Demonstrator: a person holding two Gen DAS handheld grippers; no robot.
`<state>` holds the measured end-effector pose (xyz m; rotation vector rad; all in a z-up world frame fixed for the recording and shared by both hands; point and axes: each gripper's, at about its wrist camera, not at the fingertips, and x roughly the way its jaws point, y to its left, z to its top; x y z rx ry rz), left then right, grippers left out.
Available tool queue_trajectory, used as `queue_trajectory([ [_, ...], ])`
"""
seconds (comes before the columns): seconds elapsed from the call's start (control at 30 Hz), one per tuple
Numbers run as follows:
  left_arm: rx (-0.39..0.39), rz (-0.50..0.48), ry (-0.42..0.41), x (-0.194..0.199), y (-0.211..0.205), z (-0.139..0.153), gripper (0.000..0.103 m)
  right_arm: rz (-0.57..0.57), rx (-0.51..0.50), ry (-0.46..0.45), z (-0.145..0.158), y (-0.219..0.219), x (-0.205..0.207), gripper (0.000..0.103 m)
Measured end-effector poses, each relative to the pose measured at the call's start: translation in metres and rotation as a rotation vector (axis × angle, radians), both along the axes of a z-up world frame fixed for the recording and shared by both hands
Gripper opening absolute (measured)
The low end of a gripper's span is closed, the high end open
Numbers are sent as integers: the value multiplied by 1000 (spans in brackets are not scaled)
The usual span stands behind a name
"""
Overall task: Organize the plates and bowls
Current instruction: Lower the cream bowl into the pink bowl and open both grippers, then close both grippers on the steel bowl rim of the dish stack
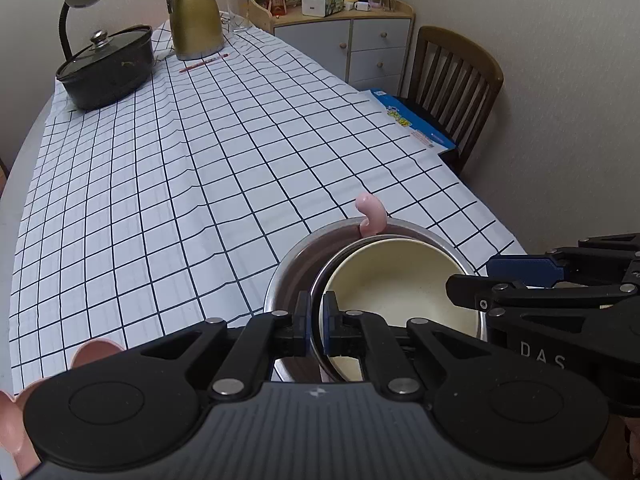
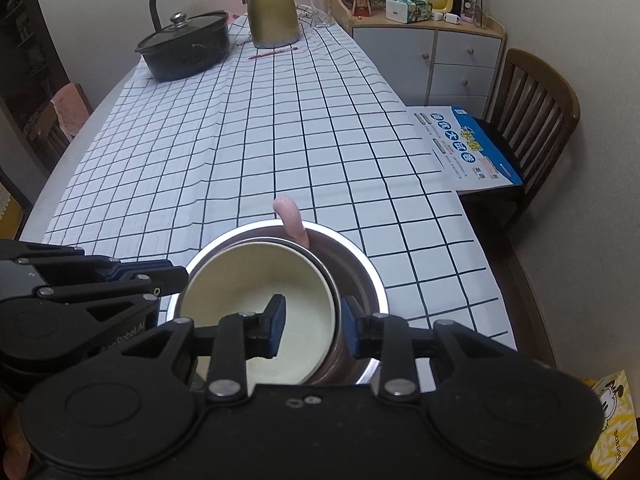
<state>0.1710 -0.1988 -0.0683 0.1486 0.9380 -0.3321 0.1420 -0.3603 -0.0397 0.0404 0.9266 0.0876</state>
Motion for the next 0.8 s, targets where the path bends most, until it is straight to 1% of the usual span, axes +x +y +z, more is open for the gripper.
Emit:
queue_trajectory([
  [0.1,-13,1,-10,-4,4,5,8,12,8,-21,6,2,-5,33],
  [0.3,-25,4,-34,-14,13,14,8,30,31,-56,17,5,-14,40],
  [0.4,-35,11,-40,-18,18,17,9,47,26,-82,22,7,-20,45],
  [0.47,-40,17,-40,-20,22,18,9,53,18,-103,26,6,-23,52],
  [0.5,-42,23,-38,-21,25,18,9,53,19,-110,27,5,-24,54],
  [0.57,-50,34,-32,-21,30,16,14,52,22,-115,29,2,-26,60],
  [0.6,-52,41,-32,-21,32,16,23,50,22,-117,29,0,-26,61],
  [0.63,-54,50,-36,-21,35,15,38,46,18,-120,29,-2,-26,64],
  [0.67,-57,61,-43,-21,38,15,46,45,12,-123,29,-5,-26,66],
  [0.7,-62,72,-53,-21,40,15,63,44,7,-124,28,-7,-25,68],
  [0.73,-67,83,-63,-20,43,15,71,42,2,-124,28,-10,-25,71],
  [0.8,-77,91,-51,-16,47,11,71,37,-1,-117,24,-17,-23,73],
])
